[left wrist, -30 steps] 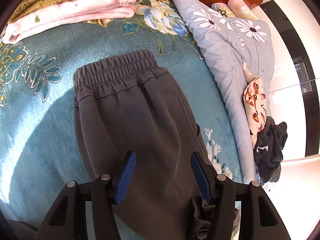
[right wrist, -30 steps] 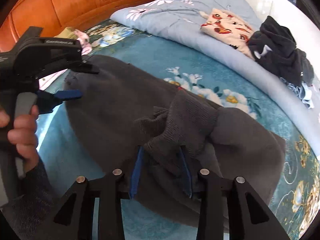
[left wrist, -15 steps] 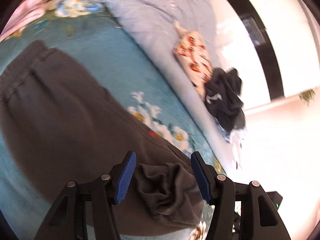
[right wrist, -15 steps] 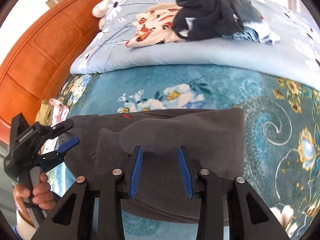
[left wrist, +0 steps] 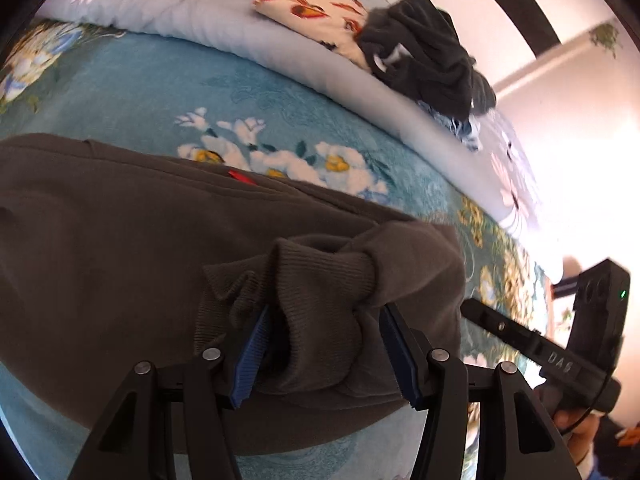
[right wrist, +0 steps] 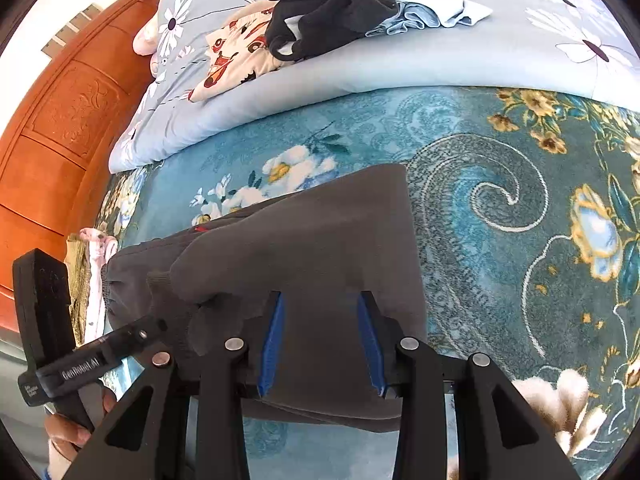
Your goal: Fold clothes
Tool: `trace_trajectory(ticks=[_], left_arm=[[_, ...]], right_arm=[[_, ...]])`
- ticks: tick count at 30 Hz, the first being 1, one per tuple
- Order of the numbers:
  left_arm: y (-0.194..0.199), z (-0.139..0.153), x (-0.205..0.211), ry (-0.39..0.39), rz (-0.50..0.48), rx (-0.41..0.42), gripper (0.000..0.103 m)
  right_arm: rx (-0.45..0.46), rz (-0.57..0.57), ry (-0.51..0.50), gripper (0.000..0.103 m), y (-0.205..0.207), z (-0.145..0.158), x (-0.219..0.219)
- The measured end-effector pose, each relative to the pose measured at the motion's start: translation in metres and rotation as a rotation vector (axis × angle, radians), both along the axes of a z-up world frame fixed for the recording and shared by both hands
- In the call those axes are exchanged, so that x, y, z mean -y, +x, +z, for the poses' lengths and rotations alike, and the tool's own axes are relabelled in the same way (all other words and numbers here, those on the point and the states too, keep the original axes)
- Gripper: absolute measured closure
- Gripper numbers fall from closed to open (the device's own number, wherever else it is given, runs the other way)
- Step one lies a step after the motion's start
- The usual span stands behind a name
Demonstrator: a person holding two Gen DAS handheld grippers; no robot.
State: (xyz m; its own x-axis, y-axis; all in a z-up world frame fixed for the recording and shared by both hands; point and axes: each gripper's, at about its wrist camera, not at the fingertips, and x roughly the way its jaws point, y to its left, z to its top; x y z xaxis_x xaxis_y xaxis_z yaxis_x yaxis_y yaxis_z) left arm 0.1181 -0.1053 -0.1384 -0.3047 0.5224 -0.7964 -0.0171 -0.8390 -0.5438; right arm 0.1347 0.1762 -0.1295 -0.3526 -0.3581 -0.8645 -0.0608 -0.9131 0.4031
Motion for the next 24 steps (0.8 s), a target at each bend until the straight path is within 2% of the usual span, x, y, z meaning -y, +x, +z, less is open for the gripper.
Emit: trace_trajectory(ticks=[2, 4, 5, 8, 11, 14, 17, 19, 22, 24], left_arm=[[0.0, 0.001, 0.014, 0.018, 0.066, 0.005, 0.044], [0.0, -0.005, 0.014, 0.021, 0.066, 0.039, 0.044], [-0.001, -0.007, 0.01, 0.001, 0.045, 0.051, 0.044], [-0.004, -0.017, -0.009, -0.146, -0.023, 0.089, 0.044], [-0.005, -0.025, -0.004, -0.142, 0.0, 0.124, 0.044], [-0.003, -0.028, 0.01, -0.101, 0.059, 0.147, 0.044], [-0.002, -0.022, 0.02, -0.027, 0.096, 0.139, 0.044], [0.001, -0.013, 0.028, 0.046, 0.125, 0.098, 0.044], [0.008, 0.006, 0.051, 0.141, 0.229, 0.018, 0.044], [0.018, 0.02, 0.082, 0.168, 0.382, -0.038, 0.042]], right_arm=[[-0.001, -0.007, -0.004, 0.065, 0.001, 0.0, -0.004], [-0.005, -0.013, -0.009, 0.065, 0.001, 0.0, -0.006], [-0.008, -0.011, -0.013, 0.065, 0.001, 0.0, -0.006], [-0.029, 0.017, -0.025, 0.065, -0.003, 0.003, -0.001], [-0.059, 0.075, -0.022, 0.065, -0.01, 0.006, 0.013], [-0.03, 0.101, 0.02, 0.065, -0.021, -0.008, 0.026], [0.04, 0.104, 0.048, 0.065, -0.03, -0.026, 0.032], [0.002, 0.113, 0.048, 0.065, -0.025, -0.017, 0.035], [-0.053, 0.147, 0.049, 0.065, -0.019, -0.004, 0.043], [-0.087, 0.174, 0.05, 0.065, -0.015, 0.005, 0.049]])
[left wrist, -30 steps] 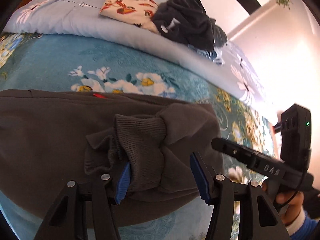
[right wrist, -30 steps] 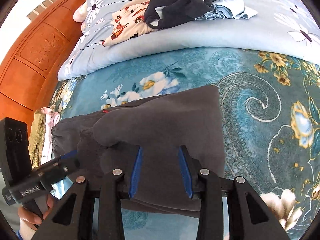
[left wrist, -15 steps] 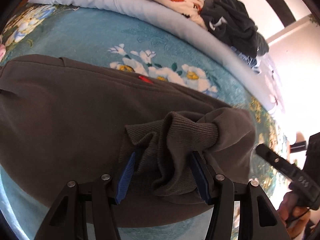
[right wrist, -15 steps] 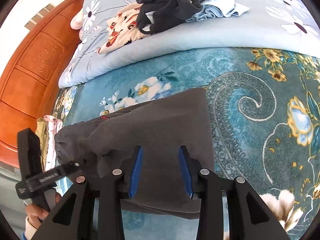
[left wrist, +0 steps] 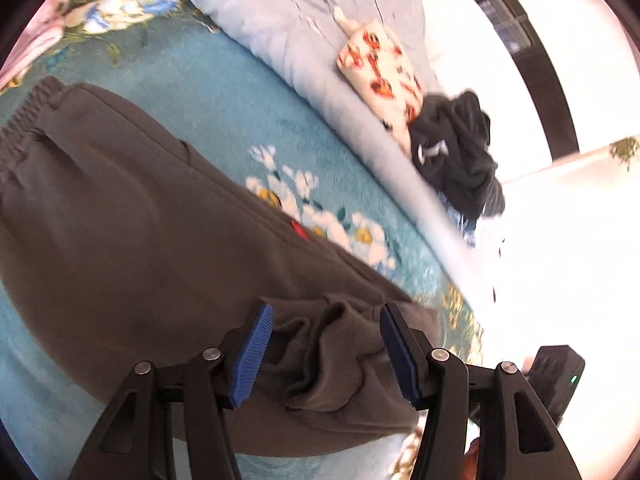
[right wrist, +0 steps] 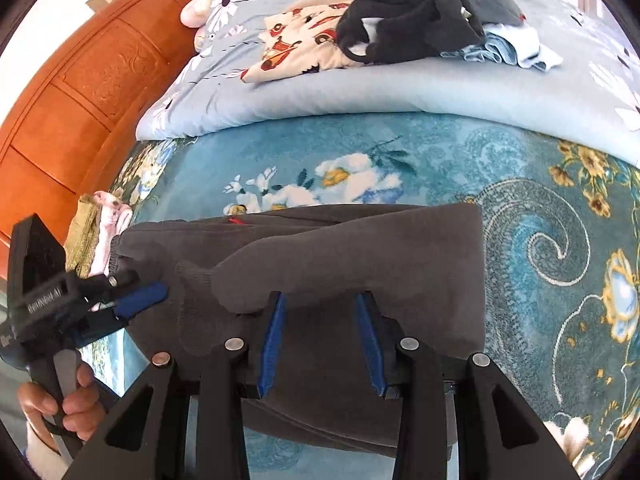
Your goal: Fold clothes
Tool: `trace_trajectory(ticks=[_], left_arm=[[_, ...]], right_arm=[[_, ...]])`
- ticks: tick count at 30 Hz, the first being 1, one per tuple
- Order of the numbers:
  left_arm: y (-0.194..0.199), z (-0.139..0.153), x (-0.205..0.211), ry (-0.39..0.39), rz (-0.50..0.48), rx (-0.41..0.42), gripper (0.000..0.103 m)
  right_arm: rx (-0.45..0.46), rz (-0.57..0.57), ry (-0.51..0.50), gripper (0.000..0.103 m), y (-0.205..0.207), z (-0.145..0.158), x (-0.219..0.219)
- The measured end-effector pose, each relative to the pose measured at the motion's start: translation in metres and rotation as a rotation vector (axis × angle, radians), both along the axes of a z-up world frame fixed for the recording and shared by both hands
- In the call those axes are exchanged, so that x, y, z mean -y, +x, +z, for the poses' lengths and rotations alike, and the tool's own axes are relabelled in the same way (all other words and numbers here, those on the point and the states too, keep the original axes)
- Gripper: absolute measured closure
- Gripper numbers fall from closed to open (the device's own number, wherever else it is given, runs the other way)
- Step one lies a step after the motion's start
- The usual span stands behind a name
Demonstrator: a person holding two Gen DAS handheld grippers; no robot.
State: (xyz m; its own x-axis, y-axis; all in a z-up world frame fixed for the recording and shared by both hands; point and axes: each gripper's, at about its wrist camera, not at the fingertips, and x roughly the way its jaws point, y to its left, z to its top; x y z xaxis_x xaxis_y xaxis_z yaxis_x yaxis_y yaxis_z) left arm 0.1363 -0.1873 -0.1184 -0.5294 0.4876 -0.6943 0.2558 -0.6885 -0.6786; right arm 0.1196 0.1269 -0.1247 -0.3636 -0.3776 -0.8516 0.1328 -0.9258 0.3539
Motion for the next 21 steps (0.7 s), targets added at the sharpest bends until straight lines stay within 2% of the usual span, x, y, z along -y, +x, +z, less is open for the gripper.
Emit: trace_trajectory(ticks=[2, 3, 5, 7, 10, 12, 13, 16, 21], left_arm=[[0.012, 0.012, 0.037, 0.005, 0.188, -0.032, 0.042], [0.02, 0.014, 0.057, -0.003, 0.284, -0.023, 0.042], [0.031, 0.009, 0.099, -0.015, 0.43, 0.061, 0.038], [0.038, -0.007, 0.137, 0.017, 0.516, 0.165, 0.038], [0.04, -0.035, 0.168, 0.083, 0.533, 0.303, 0.038], [0.035, -0.048, 0.178, 0.041, 0.508, 0.343, 0.038], [0.034, -0.055, 0.182, 0.049, 0.505, 0.355, 0.038], [0.028, -0.076, 0.19, 0.186, 0.484, 0.311, 0.038], [0.006, -0.088, 0.195, 0.186, 0.47, 0.309, 0.037]], right_arm=[[0.001, 0.002, -0.014, 0.065, 0.0, 0.0, 0.003], [0.001, 0.003, -0.021, 0.065, -0.001, 0.001, 0.005], [0.014, -0.011, -0.035, 0.065, -0.002, 0.0, 0.005], [0.02, -0.017, -0.037, 0.065, -0.002, 0.0, 0.006], [0.023, -0.019, -0.03, 0.065, -0.002, 0.0, 0.009], [0.028, -0.017, -0.025, 0.065, -0.003, 0.0, 0.012], [0.03, -0.016, -0.023, 0.065, -0.004, 0.0, 0.013], [0.029, -0.012, -0.016, 0.065, -0.005, 0.001, 0.018], [0.025, -0.012, 0.0, 0.065, -0.006, 0.006, 0.021]])
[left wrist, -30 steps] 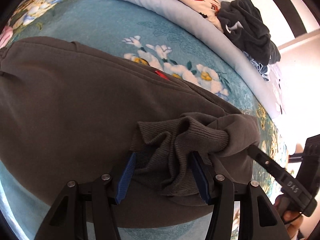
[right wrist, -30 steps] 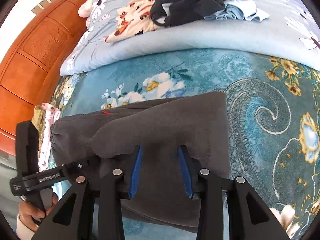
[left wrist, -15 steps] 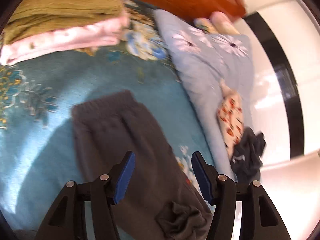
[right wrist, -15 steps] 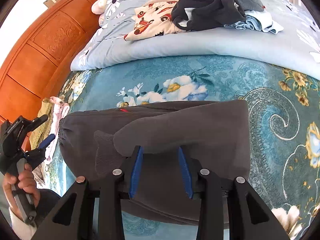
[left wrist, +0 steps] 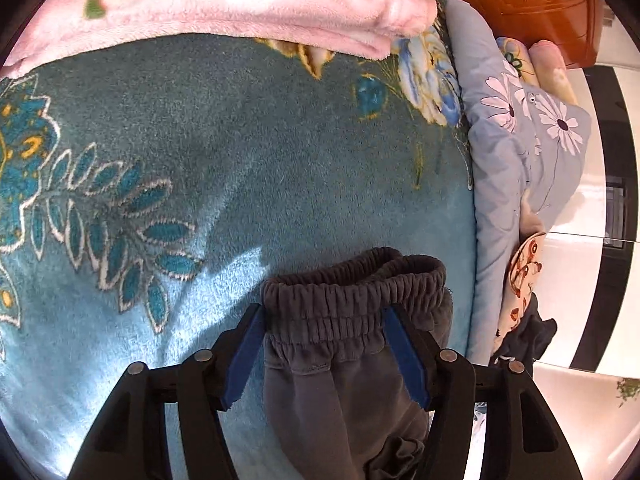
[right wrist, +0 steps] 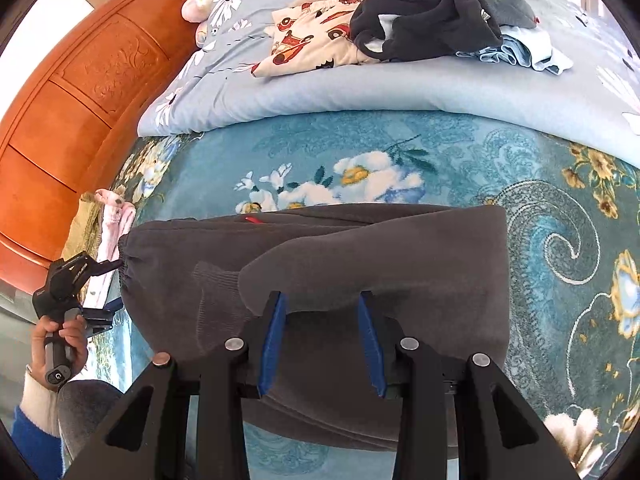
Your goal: Fold clothes
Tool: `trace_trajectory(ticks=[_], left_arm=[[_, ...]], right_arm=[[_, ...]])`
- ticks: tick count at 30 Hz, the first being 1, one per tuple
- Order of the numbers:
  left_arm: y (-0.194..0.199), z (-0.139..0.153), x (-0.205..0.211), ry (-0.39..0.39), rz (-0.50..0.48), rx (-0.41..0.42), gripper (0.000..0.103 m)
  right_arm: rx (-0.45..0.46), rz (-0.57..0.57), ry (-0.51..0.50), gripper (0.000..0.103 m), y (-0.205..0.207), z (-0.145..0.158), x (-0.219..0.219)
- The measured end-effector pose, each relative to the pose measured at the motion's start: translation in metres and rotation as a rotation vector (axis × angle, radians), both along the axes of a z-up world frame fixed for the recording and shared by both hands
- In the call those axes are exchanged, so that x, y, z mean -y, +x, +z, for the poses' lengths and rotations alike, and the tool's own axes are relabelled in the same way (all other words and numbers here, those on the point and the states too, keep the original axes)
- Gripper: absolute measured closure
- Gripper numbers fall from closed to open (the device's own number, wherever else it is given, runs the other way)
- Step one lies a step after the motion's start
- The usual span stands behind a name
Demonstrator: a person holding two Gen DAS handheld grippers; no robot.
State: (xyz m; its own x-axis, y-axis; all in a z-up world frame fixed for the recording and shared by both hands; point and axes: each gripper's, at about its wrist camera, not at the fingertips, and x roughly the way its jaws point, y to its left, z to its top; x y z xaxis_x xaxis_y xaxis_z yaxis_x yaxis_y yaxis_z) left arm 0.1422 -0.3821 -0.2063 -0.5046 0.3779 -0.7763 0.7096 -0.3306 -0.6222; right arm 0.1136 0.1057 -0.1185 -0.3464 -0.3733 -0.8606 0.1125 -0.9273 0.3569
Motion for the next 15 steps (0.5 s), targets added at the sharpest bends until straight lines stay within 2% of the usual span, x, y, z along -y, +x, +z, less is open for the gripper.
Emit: trace_trajectory(ticks=[3, 8, 10, 12, 14, 15], left_arm=[[-0.002, -0.011, 0.002, 0.021, 0.015, 0.02, 0.036], [0.002, -0.017, 0.005, 0.065, 0.05, -0.007, 0.035], [0.002, -0.017, 0.006, 0.073, 0.062, -0.026, 0.037], [0.0, -0.014, 0.004, 0.041, 0.045, -0.025, 0.045], [-0.002, -0.007, 0.003, 0.015, 0.033, -0.032, 0.06], [-0.003, -0.004, 0.002, 0.003, 0.027, -0.039, 0.064]], right_arm=[[0.004, -0.01, 0.001, 0.065, 0.0, 0.001, -0.001], [0.016, -0.019, 0.002, 0.065, 0.001, -0.001, -0.004], [0.024, -0.021, 0.004, 0.065, 0.002, -0.003, -0.005], [0.034, -0.028, -0.007, 0.065, 0.002, -0.004, -0.005], [0.033, -0.031, -0.021, 0.065, 0.002, -0.003, -0.006], [0.03, -0.029, -0.022, 0.065, 0.003, -0.003, -0.005]])
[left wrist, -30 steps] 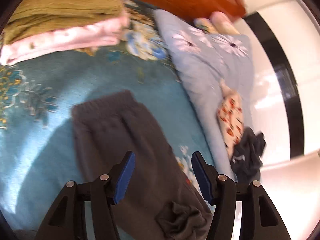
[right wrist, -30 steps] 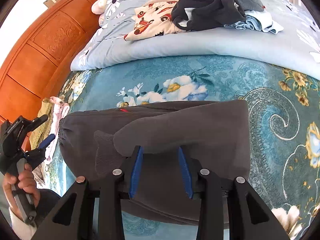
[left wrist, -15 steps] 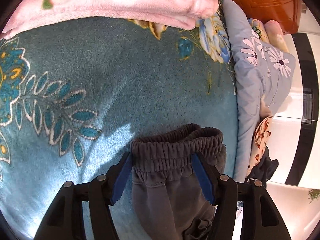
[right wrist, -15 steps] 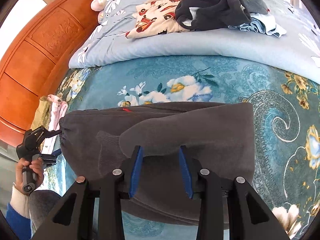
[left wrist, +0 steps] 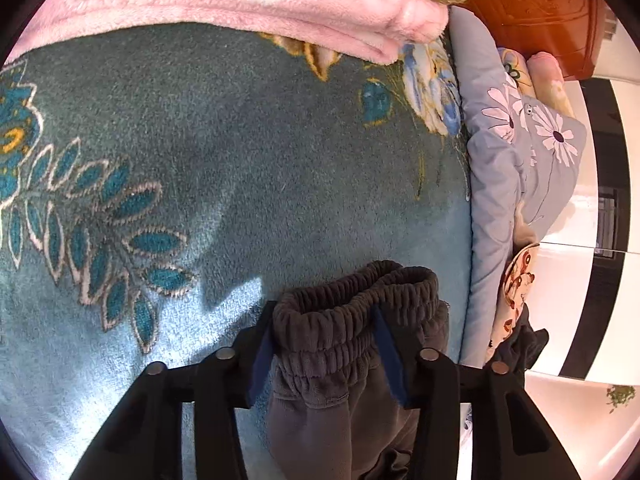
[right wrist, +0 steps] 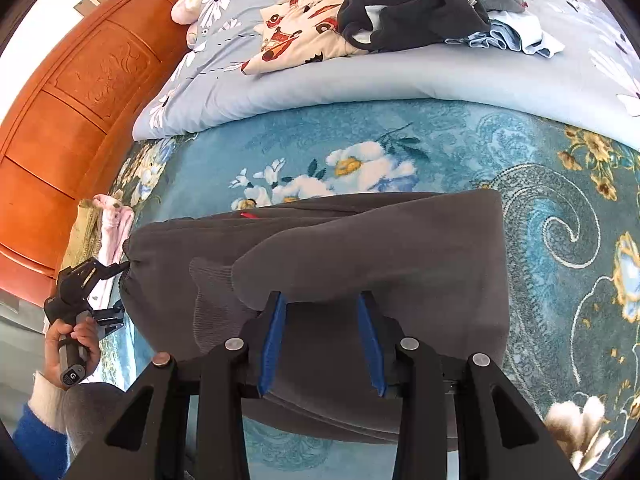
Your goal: Fold clothes
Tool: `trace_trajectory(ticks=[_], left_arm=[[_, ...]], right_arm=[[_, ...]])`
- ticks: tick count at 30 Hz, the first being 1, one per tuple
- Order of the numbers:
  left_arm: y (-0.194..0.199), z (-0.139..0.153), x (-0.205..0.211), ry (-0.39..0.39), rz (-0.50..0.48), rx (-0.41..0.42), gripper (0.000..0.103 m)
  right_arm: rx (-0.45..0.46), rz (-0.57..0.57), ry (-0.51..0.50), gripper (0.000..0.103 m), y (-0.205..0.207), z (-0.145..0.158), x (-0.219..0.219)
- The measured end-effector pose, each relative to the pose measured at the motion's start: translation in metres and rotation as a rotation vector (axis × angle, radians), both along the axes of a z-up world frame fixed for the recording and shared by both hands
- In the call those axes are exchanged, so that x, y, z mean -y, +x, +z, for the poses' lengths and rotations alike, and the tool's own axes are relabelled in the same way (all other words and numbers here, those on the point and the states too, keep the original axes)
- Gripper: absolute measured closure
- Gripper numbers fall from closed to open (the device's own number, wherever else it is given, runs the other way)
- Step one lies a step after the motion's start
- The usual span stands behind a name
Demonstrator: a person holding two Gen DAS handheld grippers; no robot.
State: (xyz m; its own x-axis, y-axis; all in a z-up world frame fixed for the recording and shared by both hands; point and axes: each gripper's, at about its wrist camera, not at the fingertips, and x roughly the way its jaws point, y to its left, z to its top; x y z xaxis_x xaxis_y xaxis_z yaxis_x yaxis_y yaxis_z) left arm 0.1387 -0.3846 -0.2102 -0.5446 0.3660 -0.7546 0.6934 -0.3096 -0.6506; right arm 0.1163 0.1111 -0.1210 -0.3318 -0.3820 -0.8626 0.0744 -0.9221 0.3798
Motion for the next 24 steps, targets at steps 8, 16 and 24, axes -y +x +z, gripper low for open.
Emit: trace_trajectory(ticks=[8, 16, 24], left_arm=[[-0.001, 0.083, -0.029, -0.187, -0.104, -0.176, 0.075], [0.014, 0.212, -0.136, -0.411, -0.366, -0.466, 0.076], [0.027, 0.249, -0.319, -0.521, -0.791, -0.616, 0.076]], right_arm=[[-0.011, -0.025, -0.046, 0.065, 0.001, 0.004, -0.013], [-0.025, -0.06, -0.097, 0.065, 0.008, 0.005, -0.039], [-0.036, -0.15, -0.124, 0.065, 0.022, 0.002, -0.084]])
